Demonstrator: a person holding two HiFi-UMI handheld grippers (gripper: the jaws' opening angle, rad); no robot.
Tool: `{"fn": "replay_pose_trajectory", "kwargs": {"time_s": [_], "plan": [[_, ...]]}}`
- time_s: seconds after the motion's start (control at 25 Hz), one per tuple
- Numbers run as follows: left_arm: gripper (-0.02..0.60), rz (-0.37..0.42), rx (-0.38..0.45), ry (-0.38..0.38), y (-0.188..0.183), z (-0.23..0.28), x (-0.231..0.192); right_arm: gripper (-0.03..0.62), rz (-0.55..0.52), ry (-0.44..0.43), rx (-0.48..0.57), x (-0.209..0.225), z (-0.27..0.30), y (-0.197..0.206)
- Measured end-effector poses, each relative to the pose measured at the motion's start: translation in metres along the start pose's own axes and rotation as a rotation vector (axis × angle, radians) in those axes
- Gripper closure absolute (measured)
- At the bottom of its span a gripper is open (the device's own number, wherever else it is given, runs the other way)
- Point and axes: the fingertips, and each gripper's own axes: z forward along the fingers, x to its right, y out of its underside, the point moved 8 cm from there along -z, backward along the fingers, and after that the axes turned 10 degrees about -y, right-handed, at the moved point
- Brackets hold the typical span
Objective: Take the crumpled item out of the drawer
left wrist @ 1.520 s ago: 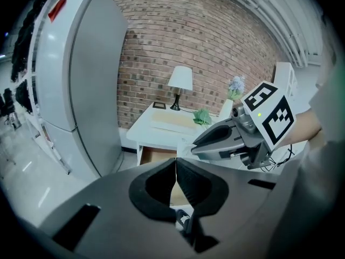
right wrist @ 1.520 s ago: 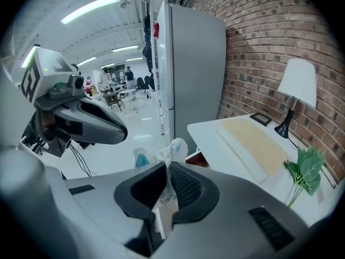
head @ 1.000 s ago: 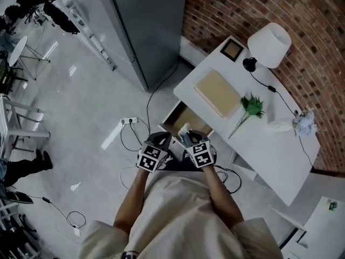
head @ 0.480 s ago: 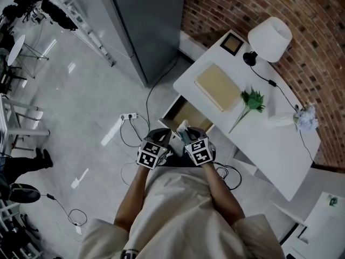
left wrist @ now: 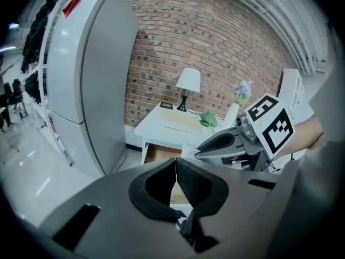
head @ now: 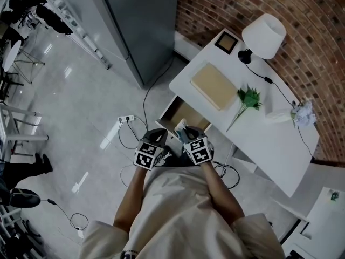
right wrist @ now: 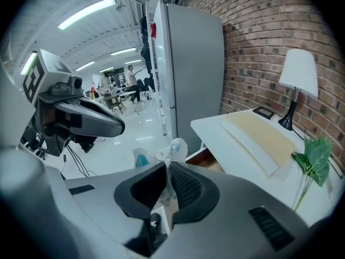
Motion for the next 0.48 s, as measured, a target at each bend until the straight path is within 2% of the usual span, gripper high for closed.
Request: {"fn": "replay_pose_trajectory", "kwargs": {"time_s": [0.2, 0.48], "plan": [[0.565, 0.006, 0.001, 0.012, -0.0018, 0.0038, 0.0013, 0.534, -0.016, 0.019, 0.003, 0.0058, 0.001, 0.0033], [0.565, 0.01, -0.01, 0.016, 0.0007, 0.0046, 0.0002, 0.534, 0.013, 0.007, 0.0, 0.0034, 0.0004, 0.0004]]}}
